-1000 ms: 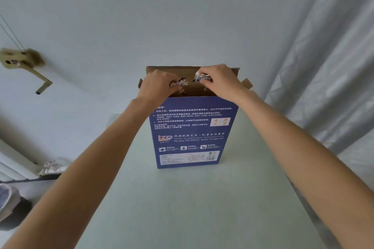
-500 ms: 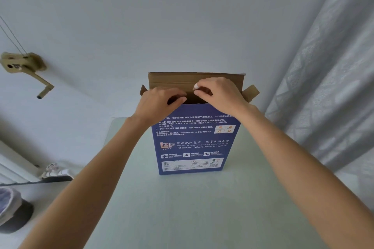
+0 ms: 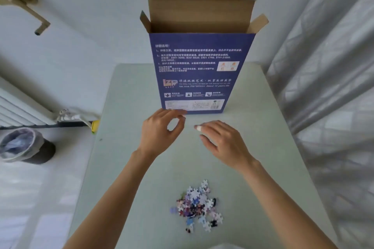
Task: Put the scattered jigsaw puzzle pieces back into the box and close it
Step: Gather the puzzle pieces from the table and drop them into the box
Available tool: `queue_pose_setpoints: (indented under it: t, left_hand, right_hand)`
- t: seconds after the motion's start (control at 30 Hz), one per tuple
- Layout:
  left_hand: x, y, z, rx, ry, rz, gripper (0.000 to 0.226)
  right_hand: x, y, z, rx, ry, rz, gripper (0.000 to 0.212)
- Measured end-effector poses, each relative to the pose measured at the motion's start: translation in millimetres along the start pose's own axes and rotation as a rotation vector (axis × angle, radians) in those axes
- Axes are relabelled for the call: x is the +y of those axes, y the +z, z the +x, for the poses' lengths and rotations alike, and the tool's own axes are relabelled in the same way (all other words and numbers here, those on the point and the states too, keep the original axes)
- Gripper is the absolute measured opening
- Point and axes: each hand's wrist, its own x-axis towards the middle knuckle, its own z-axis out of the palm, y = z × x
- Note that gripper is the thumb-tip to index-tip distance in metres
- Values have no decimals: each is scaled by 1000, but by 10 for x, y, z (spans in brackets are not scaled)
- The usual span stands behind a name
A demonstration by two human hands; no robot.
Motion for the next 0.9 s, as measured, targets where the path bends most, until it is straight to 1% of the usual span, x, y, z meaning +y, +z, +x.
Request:
queue_pose_setpoints:
  t: [0.07, 0.1, 0.17, 0.23, 0.27, 0.3, 0.4, 0.5, 0.57, 0.63, 0.7, 0.77, 0.83, 0.9]
  left_hand:
    - [4, 148, -457, -239, -169, 37, 32]
    - [5, 219, -682, -373, -243, 64, 39]
    - [-3, 351, -1062, -622, -333, 117, 57]
    - [10, 460, -1394, -792, -379, 139, 72]
    - [27, 507, -1566, -855, -393, 146, 79]
    - [37, 550, -1693, -904, -402, 153, 86]
    - [82, 657, -2029, -1003, -428, 169, 103]
    - [155, 732, -2258, -1000, -442, 223, 115]
    - [202, 783, -2337, -977, -439, 249, 119]
    - [238, 824, -2370, -962, -431, 250, 120]
    - [233, 854, -2385, -938, -434, 217, 115]
    - [214, 850, -2393, -898, -459, 150, 106]
    - [190, 833, -2401, -855, -475, 106, 95]
    - [174, 816, -2409, -816, -478, 74, 83]
  right_hand:
    - [-36, 253, -468, -195, 55, 22, 30]
    - [-63, 365, -695, -307, 88, 36, 38]
    - [-118, 529, -1072, -576, 176, 39, 60]
    - [-191, 619, -1394, -846, 265, 25, 80]
    - [-246, 647, -1546, -943, 293, 16, 88]
    - [-292, 664, -1643, -992, 312, 6, 95]
    - [-443, 724, -1841, -1052, 368, -13, 110]
    - [-563, 807, -1942, -1058, 440, -50, 117]
    - [-607, 836, -1932, -986, 445, -73, 110]
    - [-642, 857, -1893, -878, 424, -46, 90]
    - [-664, 885, -1851, -791, 408, 1, 74]
    - [-662, 907, -1787, -753, 408, 17, 71]
    - [-606, 944, -1704, -775, 390, -23, 82]
    - [-525, 978, -1609, -885, 365, -48, 100]
